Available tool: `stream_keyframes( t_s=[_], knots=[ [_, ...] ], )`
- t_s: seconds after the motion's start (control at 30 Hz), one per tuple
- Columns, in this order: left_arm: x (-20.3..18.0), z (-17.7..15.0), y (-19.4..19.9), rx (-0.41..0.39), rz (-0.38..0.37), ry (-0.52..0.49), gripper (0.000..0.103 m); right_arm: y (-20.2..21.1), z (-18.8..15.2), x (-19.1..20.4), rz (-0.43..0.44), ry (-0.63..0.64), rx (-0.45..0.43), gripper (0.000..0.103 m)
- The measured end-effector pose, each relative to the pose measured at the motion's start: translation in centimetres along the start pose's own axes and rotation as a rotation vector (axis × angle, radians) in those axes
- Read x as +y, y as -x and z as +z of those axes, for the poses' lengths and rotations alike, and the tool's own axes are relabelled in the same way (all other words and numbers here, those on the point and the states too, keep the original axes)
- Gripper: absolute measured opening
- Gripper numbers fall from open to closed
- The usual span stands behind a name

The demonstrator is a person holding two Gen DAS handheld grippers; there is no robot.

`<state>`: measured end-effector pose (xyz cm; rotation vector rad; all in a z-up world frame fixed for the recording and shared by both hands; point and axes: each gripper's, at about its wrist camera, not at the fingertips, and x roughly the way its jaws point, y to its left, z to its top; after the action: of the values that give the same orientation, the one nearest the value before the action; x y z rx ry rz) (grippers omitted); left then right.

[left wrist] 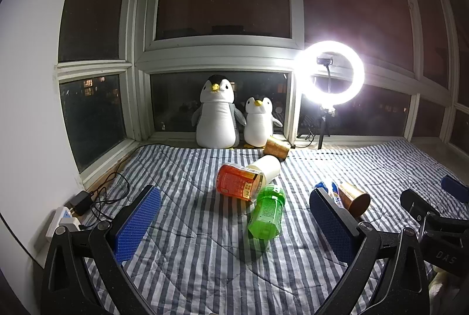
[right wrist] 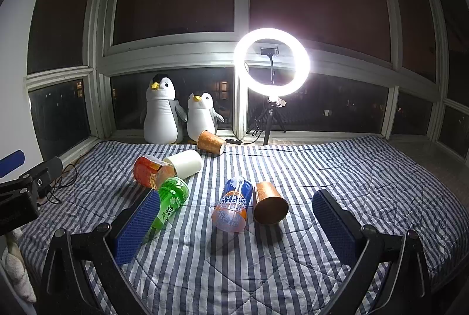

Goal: Flip cup upside down

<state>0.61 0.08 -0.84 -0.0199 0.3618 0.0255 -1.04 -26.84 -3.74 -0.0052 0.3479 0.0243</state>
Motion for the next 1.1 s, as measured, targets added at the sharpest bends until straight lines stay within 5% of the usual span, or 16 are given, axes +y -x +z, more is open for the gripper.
stream_keyframes(
  t_s=[1.1],
  knots=[
    [0.9, -0.2, -1.5, 0.029, 0.004, 0.015, 0.103, -4.0, 0.7, 0.8, 0.043, 0.003, 0.077, 0.103]
  ],
)
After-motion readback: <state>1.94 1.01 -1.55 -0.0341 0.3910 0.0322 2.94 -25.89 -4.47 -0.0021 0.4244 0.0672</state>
